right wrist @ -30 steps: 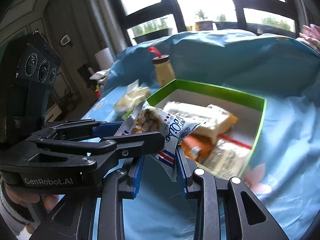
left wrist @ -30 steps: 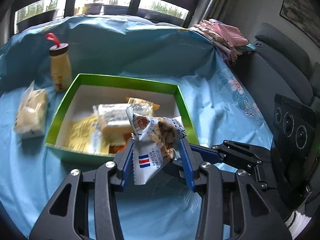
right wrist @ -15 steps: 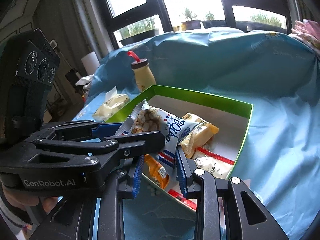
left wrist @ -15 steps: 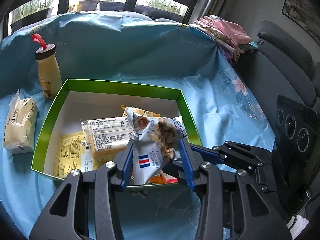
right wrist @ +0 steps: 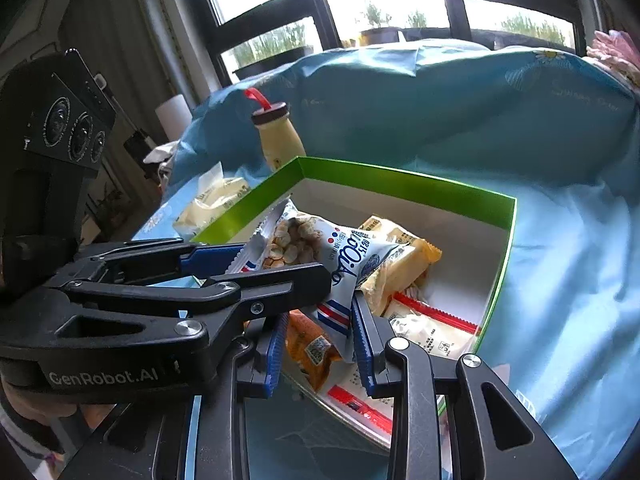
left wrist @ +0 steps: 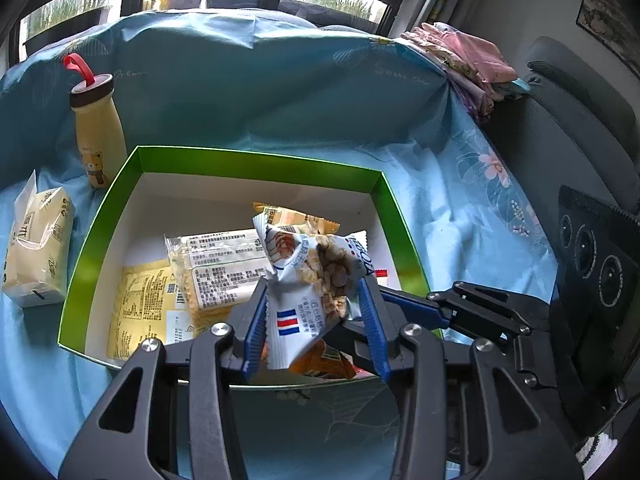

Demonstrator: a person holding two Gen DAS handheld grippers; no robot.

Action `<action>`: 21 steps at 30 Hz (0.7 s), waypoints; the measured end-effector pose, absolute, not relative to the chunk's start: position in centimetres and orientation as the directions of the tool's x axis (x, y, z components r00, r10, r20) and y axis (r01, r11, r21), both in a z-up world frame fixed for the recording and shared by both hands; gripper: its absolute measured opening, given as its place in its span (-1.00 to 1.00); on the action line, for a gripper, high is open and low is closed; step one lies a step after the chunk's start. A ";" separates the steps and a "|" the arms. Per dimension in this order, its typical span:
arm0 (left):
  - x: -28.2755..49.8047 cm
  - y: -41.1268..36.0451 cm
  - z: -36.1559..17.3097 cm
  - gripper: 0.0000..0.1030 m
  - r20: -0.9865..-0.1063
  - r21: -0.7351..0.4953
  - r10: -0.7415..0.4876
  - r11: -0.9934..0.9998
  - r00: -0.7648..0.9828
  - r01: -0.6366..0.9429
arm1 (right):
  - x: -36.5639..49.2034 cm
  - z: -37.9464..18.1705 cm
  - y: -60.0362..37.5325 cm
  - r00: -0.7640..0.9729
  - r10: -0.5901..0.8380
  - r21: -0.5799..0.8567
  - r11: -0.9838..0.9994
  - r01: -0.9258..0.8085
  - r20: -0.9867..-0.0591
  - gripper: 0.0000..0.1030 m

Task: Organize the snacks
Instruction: 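Lift the small peanut packet and carry it over the green box, then lower the small packet into the box and open the left gripper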

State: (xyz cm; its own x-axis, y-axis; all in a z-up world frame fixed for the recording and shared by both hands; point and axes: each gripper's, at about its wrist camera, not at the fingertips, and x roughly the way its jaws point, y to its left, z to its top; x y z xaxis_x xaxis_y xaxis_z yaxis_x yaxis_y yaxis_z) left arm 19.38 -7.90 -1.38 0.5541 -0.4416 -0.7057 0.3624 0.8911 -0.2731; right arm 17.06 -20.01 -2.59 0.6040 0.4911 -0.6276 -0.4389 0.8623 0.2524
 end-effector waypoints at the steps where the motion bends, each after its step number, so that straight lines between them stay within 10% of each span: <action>1: 19.5 -7.9 -1.5 -0.18 -0.707 -0.275 -0.441 0.891 0.552 0.360 | 17.1 -2.7 -20.0 0.602 0.490 0.252 0.863 -0.438 -0.630 -0.37; 21: 20.7 -7.7 -2.5 -0.14 -0.735 -0.261 -0.414 0.904 0.538 0.339 | 18.3 -3.4 -19.2 0.580 0.463 0.241 0.875 -0.420 -0.670 -0.36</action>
